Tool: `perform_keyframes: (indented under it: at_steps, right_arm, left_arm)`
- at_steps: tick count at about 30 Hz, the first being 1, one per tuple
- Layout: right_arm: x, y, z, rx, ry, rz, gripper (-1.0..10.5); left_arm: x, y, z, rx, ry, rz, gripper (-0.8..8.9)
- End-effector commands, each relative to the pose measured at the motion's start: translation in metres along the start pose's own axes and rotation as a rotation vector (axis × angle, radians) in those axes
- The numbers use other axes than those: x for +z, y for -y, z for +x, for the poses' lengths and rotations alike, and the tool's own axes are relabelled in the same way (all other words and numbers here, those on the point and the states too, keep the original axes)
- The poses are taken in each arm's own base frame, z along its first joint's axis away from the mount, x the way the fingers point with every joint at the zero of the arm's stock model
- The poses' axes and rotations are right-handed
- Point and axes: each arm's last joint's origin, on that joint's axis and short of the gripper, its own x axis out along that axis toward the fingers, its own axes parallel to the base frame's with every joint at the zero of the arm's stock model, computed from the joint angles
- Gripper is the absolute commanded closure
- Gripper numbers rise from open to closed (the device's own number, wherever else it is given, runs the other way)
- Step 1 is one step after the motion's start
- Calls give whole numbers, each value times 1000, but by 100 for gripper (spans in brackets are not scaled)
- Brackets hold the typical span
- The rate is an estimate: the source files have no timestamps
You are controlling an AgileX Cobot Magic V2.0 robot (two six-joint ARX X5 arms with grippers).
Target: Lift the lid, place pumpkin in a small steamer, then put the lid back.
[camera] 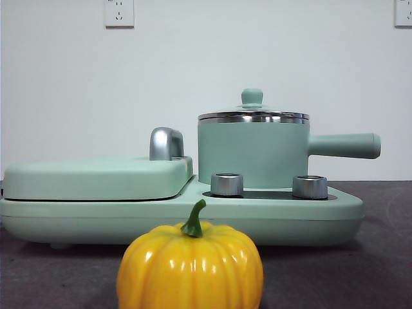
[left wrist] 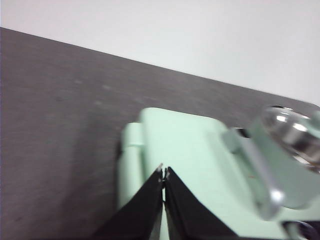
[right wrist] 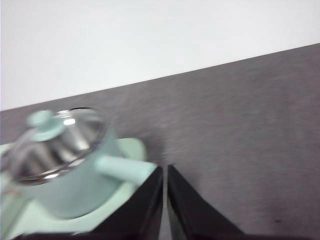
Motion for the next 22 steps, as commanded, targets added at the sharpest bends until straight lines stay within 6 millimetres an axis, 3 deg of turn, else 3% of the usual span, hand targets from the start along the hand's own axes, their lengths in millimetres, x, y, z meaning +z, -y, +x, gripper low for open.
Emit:
perform_keyframes:
  at_steps: [1,6,10,22]
  right_arm:
    - [23,-11,-7,73,-31,-26,935]
    - [55,-25,-10,191,-135,-101,934]
    - [72,-32,-8,257,-203,-138,934]
    - [80,-35,-4,327,-231,-140,934]
  left_arm:
    - [26,12,2,-72,-24,-3,805]
    - [60,29,14,-213,-122,26,805]
    - [75,40,24,-327,-213,66,805]
    - [79,44,33,-394,-265,78,770]
